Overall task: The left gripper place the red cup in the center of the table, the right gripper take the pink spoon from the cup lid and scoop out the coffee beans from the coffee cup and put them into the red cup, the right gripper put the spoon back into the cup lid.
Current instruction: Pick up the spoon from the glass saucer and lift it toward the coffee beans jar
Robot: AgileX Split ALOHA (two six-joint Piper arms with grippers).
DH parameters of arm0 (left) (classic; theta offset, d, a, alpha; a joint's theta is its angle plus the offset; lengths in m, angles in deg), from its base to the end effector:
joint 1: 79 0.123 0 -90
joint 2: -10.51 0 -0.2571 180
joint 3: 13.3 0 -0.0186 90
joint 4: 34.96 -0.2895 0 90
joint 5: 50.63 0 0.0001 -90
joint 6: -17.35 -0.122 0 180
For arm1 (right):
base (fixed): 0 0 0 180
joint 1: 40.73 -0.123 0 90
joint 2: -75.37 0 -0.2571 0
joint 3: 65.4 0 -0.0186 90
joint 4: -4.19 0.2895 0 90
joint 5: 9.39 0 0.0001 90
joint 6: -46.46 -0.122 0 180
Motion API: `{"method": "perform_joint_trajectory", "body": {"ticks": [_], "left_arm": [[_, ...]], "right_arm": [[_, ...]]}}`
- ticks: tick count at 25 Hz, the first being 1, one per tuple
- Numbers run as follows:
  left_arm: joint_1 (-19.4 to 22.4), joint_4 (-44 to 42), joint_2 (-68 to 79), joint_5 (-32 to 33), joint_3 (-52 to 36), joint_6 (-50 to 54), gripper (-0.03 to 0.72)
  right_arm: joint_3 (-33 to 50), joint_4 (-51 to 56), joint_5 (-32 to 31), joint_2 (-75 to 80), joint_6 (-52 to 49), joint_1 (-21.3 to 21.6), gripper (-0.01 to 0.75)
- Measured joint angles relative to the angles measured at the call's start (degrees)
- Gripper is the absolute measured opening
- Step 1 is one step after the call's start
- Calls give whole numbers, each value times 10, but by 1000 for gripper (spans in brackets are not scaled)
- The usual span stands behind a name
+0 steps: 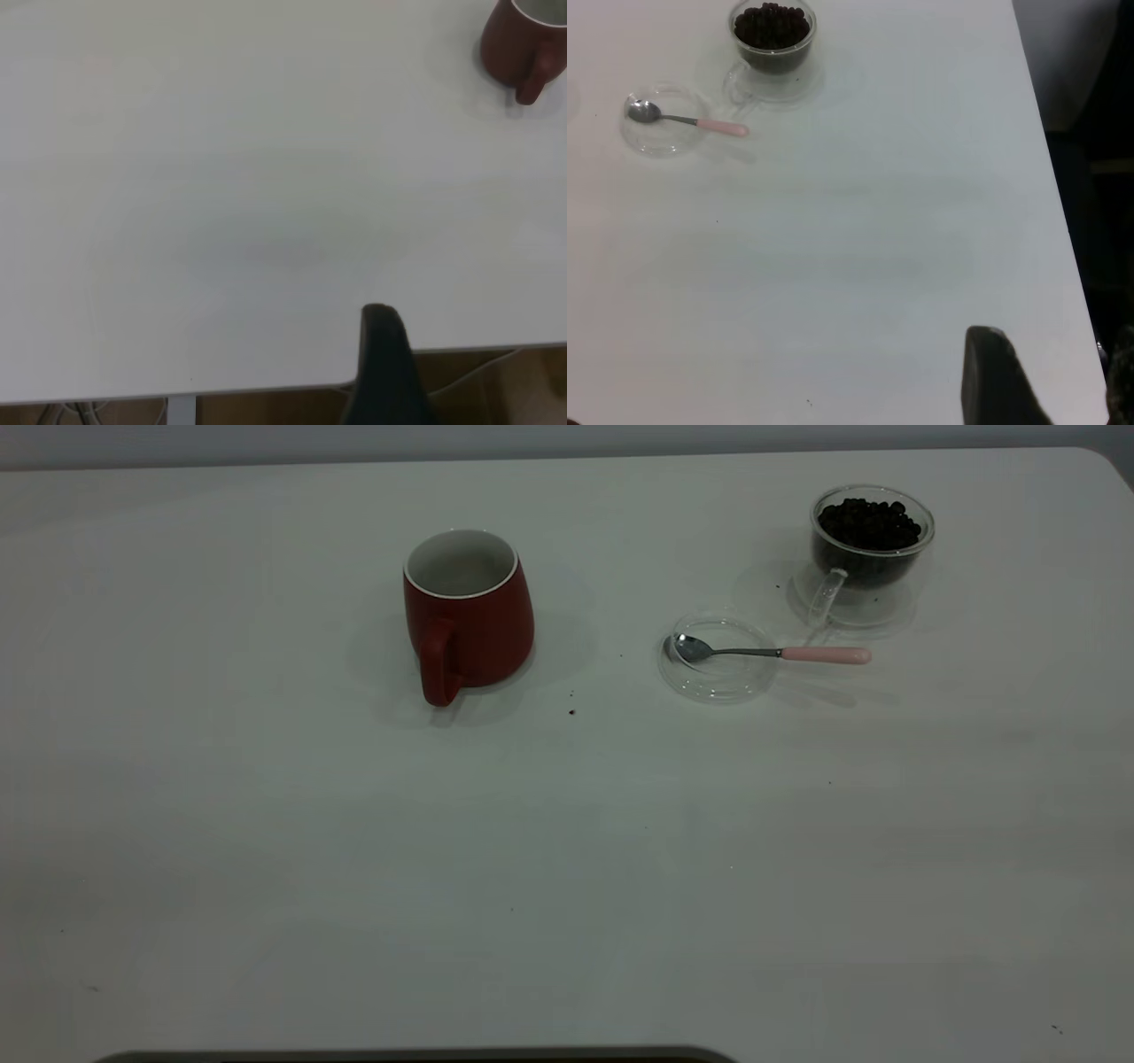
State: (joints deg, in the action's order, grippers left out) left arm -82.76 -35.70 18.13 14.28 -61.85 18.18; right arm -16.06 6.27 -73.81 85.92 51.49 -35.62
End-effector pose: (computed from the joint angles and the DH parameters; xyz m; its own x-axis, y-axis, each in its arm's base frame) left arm 0.0797 -0.0038 0.2707 -0.5156 0.0249 -0.8565 0.0509 0.9987 -0.0017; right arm 0.0890 -0.0040 0.2626 -0.5642 -0.0218 -0.8253 0.0215 0.9989 -0.0411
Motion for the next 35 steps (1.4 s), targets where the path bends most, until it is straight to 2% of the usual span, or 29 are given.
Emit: {"method": "perform_joint_trajectory", "body": {"ticks": [10, 12, 15, 18, 20, 24, 35], "left_arm": [[0, 0, 0, 0, 0, 0, 569], [0, 0, 0, 0, 0, 0, 569], [0, 0, 0, 0, 0, 0, 569], [0, 0, 0, 0, 0, 0, 569], [0, 0, 0, 0, 0, 0, 569], [0, 0, 0, 0, 0, 0, 569], [0, 0, 0, 0, 0, 1, 569]], "right_arm": [[0, 10, 0, 0, 0, 0, 343], [-1, 10, 1, 0, 0, 0, 363], [-13, 10, 25, 9, -7, 0, 473], [-43, 13, 67, 54, -22, 0, 642], [-67, 28, 86, 114, -31, 0, 686], [-100, 112, 130, 269, -16, 0, 699], [-124, 422, 262, 640, 259, 0, 693]]}}
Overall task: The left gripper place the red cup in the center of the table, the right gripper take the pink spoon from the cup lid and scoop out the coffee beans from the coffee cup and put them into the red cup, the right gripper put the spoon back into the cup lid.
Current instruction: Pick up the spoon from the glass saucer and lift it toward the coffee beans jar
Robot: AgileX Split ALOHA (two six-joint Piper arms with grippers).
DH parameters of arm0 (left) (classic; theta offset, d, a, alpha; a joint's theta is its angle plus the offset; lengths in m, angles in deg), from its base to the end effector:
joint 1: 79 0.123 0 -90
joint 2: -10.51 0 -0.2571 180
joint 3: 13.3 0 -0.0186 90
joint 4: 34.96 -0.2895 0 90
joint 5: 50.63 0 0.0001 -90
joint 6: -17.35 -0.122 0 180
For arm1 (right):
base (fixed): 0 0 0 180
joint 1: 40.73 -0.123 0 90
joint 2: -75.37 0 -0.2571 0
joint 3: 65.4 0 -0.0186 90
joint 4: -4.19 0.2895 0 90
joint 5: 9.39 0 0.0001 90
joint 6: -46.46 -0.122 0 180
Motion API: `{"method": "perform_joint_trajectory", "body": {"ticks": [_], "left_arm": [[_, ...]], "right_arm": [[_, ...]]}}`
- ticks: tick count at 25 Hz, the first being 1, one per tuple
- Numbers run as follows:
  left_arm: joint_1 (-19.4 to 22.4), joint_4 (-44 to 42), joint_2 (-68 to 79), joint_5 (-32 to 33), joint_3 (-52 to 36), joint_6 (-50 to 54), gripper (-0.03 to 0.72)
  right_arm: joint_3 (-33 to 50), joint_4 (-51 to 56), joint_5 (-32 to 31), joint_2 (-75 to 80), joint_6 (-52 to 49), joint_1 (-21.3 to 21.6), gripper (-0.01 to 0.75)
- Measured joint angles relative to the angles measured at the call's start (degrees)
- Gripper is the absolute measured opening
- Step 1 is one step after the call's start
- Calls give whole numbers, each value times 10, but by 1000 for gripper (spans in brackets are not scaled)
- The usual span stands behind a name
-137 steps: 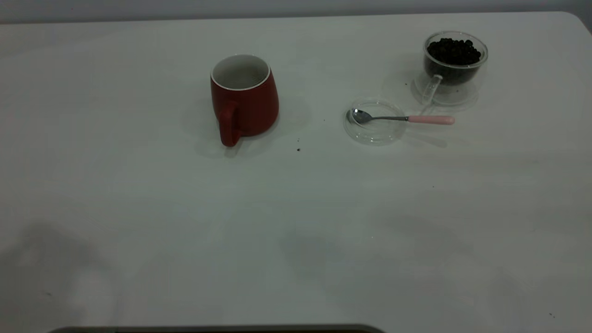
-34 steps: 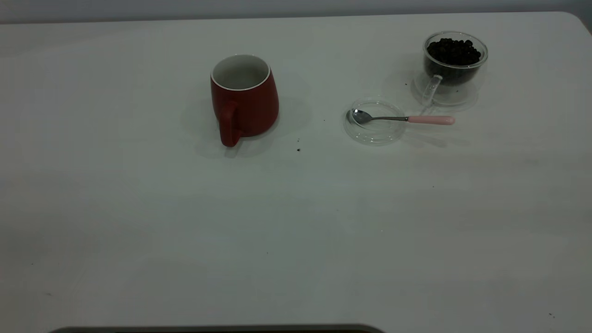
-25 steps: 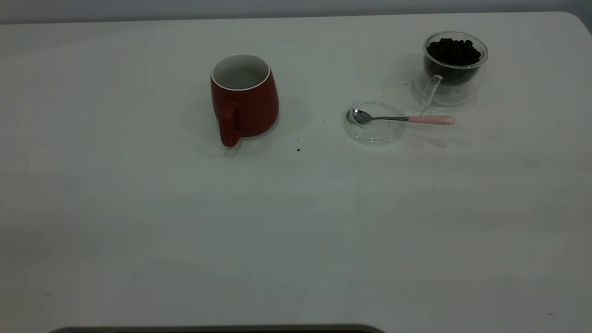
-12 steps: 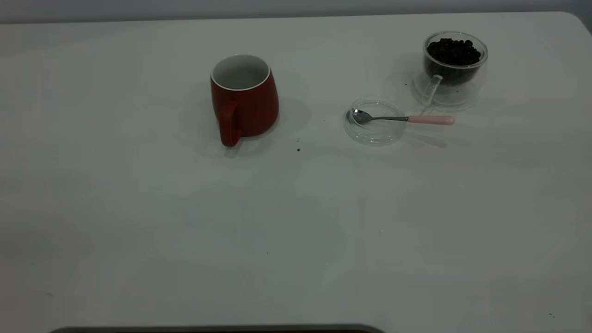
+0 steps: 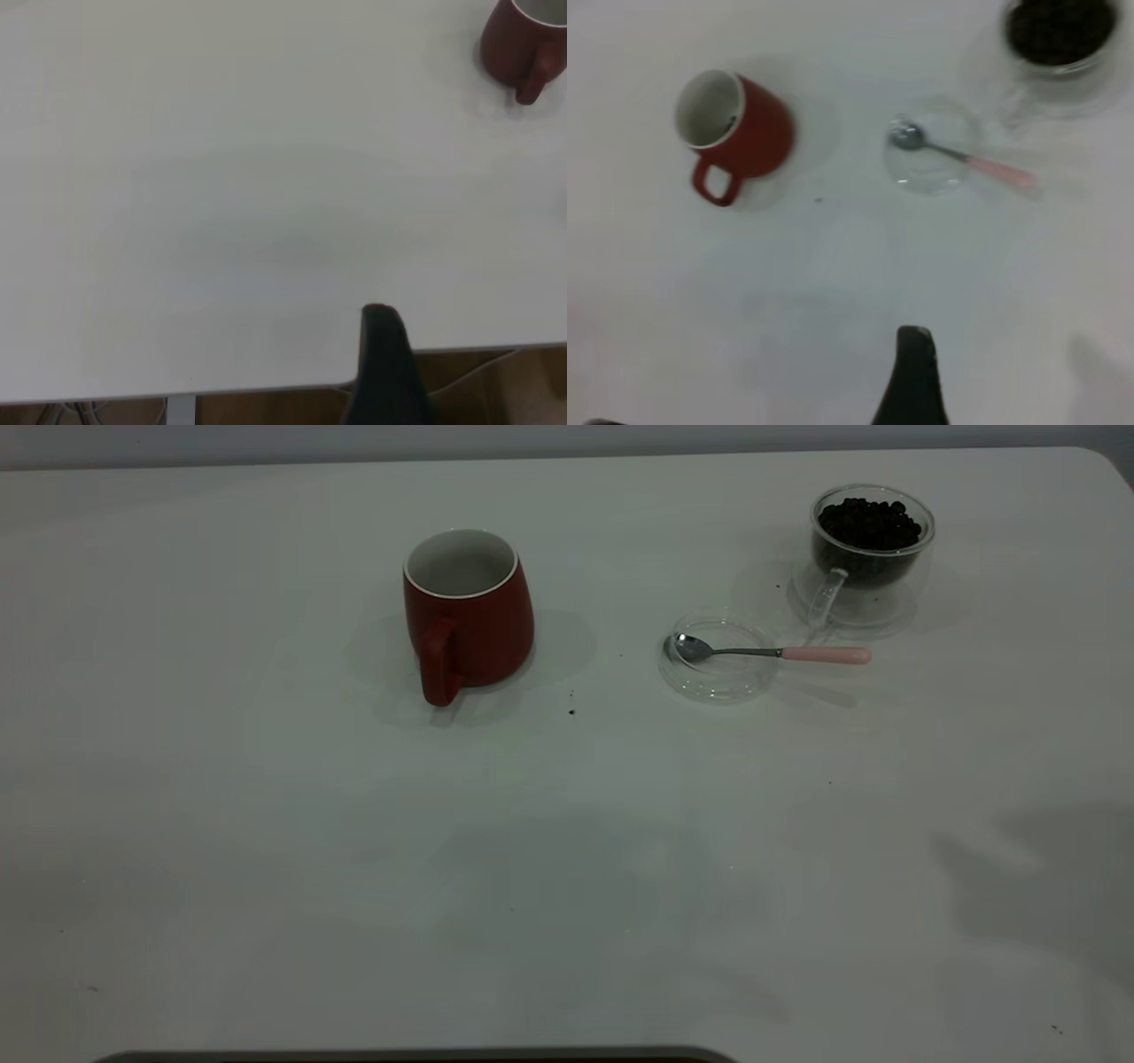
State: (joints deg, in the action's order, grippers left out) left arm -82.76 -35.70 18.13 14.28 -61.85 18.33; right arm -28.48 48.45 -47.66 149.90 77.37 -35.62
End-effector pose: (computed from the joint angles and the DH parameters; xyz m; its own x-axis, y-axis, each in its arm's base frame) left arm 0.0797 -0.0038 0.2707 -0.5157 0.0222 -0.8565 0.0496 0.9988 -0.0039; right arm 0.2806 0.0279 0.1968 -0.7898 0.1733 -0.5884 -0.1023 0.9087 0.4048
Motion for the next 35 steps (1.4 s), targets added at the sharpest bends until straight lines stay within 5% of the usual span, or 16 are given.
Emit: {"method": "perform_joint_trajectory", "body": {"ticks": [25, 35], "left_arm": [[0, 0, 0, 0, 0, -1, 569], [0, 0, 0, 0, 0, -2, 569]], "right_arm": [[-11, 564, 8, 540, 456, 0, 689], [-97, 586, -44, 659, 503, 0, 675]]}}
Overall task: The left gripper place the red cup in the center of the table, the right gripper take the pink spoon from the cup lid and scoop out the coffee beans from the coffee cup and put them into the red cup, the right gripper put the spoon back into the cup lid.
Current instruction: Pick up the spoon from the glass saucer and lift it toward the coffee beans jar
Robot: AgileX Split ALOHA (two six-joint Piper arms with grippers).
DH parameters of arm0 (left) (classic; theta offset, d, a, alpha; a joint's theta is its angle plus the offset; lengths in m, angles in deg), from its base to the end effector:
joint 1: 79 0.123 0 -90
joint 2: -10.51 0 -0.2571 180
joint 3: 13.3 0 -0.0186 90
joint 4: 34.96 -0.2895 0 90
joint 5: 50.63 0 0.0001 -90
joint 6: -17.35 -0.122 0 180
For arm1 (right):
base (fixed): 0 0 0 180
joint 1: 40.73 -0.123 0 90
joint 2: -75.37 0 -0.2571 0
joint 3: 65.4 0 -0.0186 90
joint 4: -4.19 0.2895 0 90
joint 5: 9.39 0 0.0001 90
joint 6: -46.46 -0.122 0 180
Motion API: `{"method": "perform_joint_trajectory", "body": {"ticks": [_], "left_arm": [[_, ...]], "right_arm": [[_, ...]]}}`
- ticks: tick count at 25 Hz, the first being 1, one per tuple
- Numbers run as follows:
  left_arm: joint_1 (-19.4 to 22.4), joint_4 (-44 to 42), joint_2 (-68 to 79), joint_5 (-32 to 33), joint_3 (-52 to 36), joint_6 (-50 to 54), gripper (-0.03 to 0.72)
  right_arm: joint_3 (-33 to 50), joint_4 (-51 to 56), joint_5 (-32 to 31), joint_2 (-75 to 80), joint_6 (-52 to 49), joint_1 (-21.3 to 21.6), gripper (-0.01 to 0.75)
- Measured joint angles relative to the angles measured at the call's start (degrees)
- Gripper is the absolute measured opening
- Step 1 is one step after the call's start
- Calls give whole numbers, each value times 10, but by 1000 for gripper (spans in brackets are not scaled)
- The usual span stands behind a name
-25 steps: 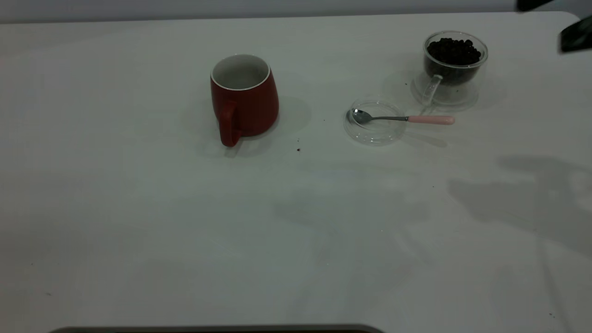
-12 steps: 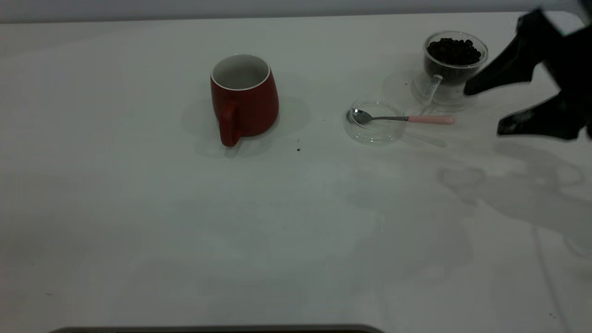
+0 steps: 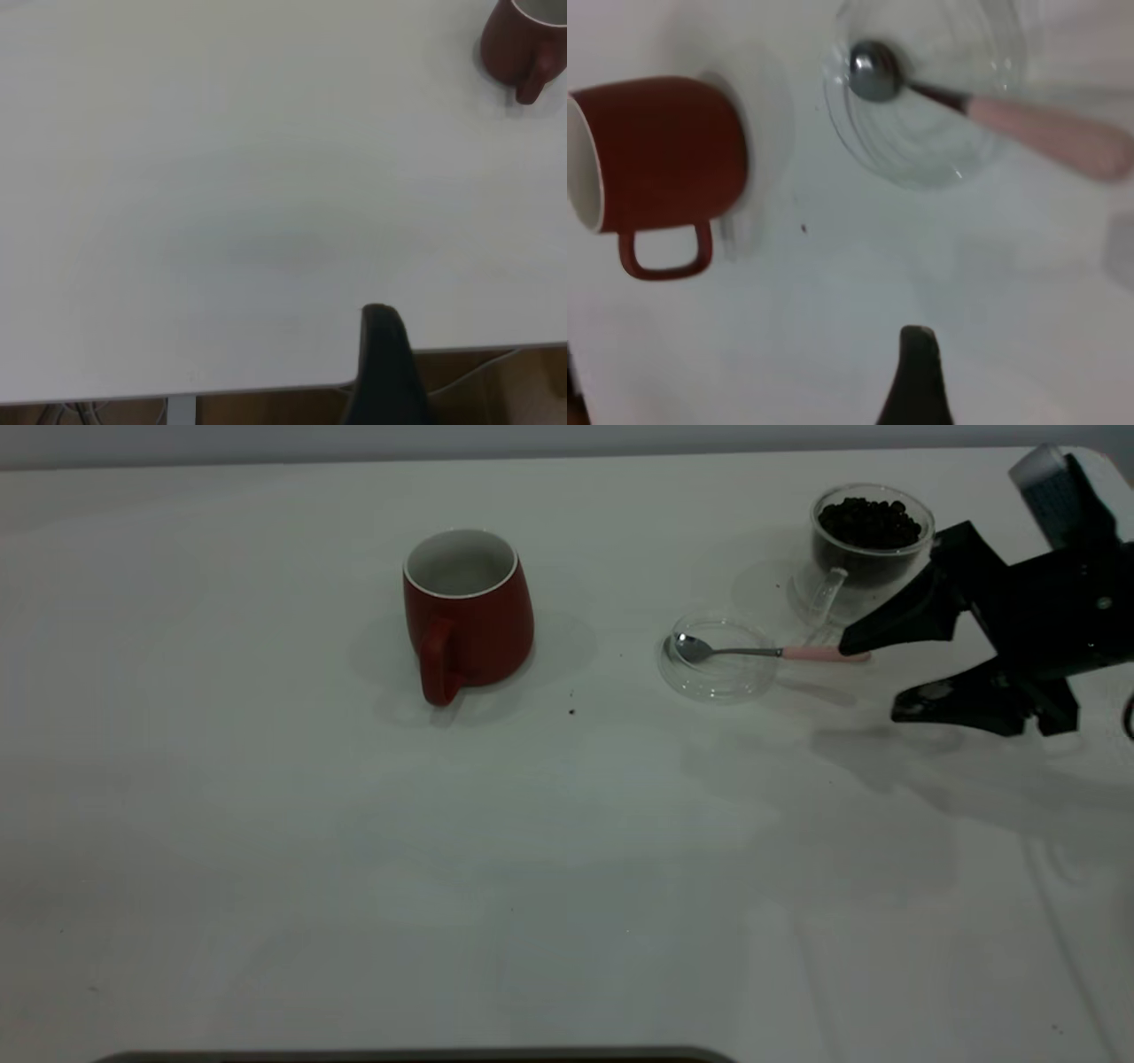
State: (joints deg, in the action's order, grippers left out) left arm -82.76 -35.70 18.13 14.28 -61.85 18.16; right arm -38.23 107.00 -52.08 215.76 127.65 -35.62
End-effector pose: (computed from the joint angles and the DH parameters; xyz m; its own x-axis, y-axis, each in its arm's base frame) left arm 0.0797 -0.0038 0.2707 -0.5156 0.0252 -0.8565 0.0511 0.9987 -0.0014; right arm 0.3218 0.0523 -0.0753 -0.9060 0.4112 -0.1008 0.2182 0.6575 0.7212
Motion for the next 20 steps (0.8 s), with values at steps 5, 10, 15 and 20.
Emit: {"method": "perform_joint_trajectory", "body": {"ticks": [5, 10, 15, 20], "left_arm": [[0, 0, 0, 0, 0, 0, 569], [0, 0, 0, 0, 0, 0, 569], [0, 0, 0, 0, 0, 0, 569], [0, 0, 0, 0, 0, 0, 569]], "right_arm": [[-54, 0, -36, 50, 0, 0, 671], [-91, 0, -56, 80, 0, 0, 667], [-116, 0, -65, 99, 0, 0, 655], [-129, 0, -92, 104, 0, 0, 638]]}}
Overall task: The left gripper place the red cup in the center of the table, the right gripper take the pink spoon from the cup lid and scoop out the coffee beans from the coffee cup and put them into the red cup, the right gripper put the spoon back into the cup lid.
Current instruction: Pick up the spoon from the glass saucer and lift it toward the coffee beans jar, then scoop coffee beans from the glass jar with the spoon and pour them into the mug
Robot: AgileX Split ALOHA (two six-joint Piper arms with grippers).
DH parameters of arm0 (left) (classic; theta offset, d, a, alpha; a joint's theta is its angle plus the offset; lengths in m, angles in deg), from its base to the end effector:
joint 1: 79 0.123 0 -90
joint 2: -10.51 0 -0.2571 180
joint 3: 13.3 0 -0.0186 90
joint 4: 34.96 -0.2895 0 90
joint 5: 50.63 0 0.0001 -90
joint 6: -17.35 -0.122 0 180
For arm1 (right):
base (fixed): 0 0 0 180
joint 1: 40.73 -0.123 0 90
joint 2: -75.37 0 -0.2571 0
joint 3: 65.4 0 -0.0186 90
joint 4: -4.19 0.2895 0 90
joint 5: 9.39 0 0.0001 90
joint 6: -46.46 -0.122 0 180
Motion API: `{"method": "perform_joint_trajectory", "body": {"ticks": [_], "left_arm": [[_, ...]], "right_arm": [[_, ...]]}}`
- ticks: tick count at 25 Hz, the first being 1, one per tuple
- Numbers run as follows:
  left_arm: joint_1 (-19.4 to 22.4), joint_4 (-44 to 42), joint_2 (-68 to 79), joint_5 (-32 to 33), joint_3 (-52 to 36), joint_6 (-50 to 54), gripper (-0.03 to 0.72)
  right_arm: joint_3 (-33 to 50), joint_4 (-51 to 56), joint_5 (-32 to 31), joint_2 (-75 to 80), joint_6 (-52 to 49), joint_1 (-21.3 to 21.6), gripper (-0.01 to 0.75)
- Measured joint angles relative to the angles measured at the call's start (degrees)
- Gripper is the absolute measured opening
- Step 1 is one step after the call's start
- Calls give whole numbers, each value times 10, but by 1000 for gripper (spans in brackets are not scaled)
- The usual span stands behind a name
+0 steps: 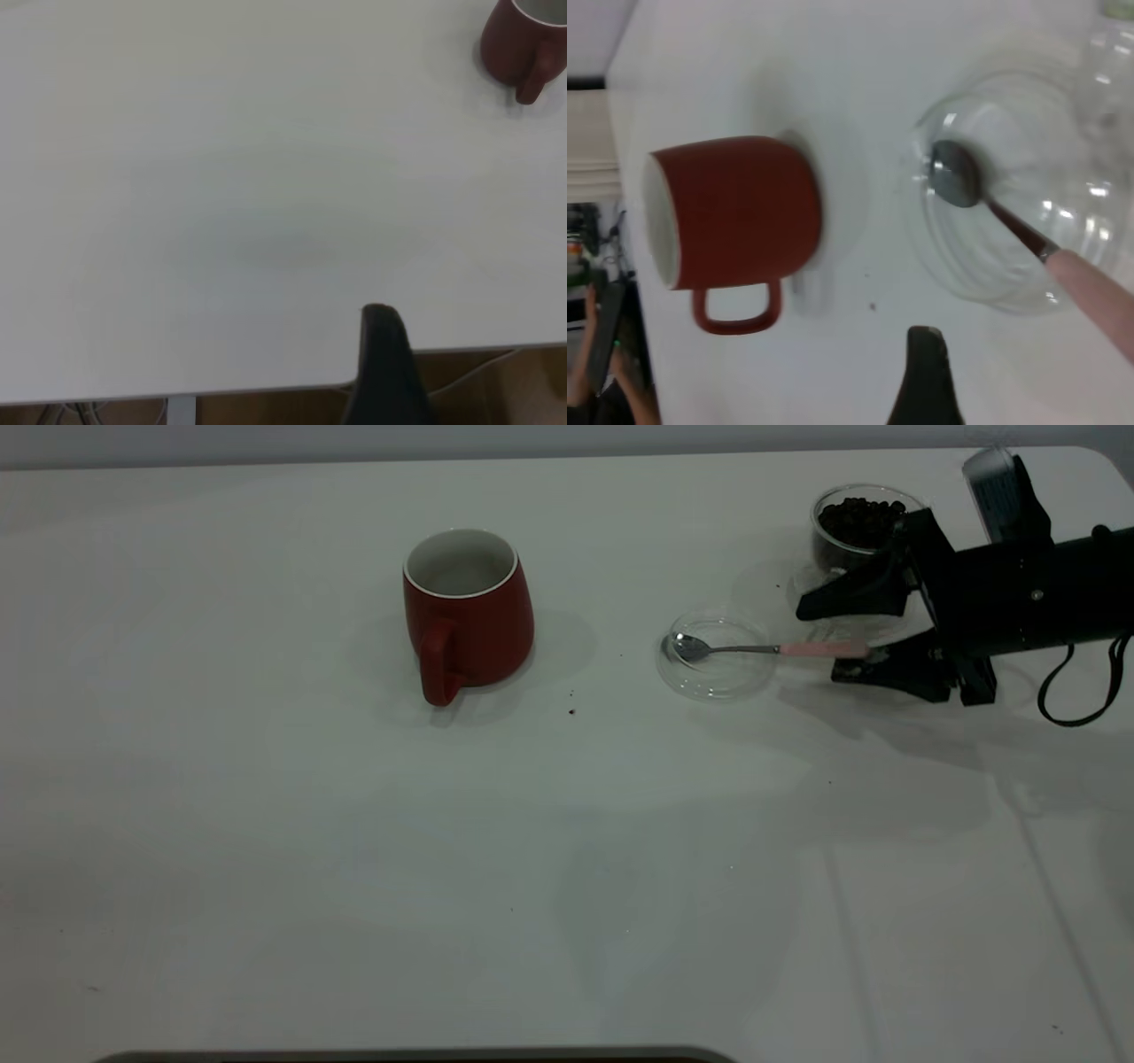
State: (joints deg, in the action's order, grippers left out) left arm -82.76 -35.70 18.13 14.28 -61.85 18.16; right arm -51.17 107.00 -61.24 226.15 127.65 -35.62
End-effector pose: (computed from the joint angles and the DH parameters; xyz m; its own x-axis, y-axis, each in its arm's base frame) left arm 0.0797 -0.0038 0.2707 -0.5156 0.0252 -0.8565 0.0511 0.9987 -0.0014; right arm 0.3642 0.0614 -0.0935 -0.9102 0.3940 -0.1275 0.1237 0.5525 0.8243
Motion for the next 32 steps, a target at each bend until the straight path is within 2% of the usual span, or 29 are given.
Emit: {"method": "perform_joint_trajectory", "body": {"ticks": [3, 6, 16, 24, 32], "left_arm": [[0, 0, 0, 0, 0, 0, 569], [0, 0, 0, 0, 0, 0, 569], [0, 0, 0, 0, 0, 1, 569], [0, 0, 0, 0, 0, 1, 569], [0, 0, 0, 0, 0, 1, 569]], "right_arm": [[-2, 0, -5, 0, 0, 0, 592], [-3, 0, -10, 0, -1, 0, 509], [-3, -5, -18, 0, 11, 0, 121], [-3, -91, -18, -17, 7, 2, 111], [-3, -171, -30, -138, -19, 18, 111]]}}
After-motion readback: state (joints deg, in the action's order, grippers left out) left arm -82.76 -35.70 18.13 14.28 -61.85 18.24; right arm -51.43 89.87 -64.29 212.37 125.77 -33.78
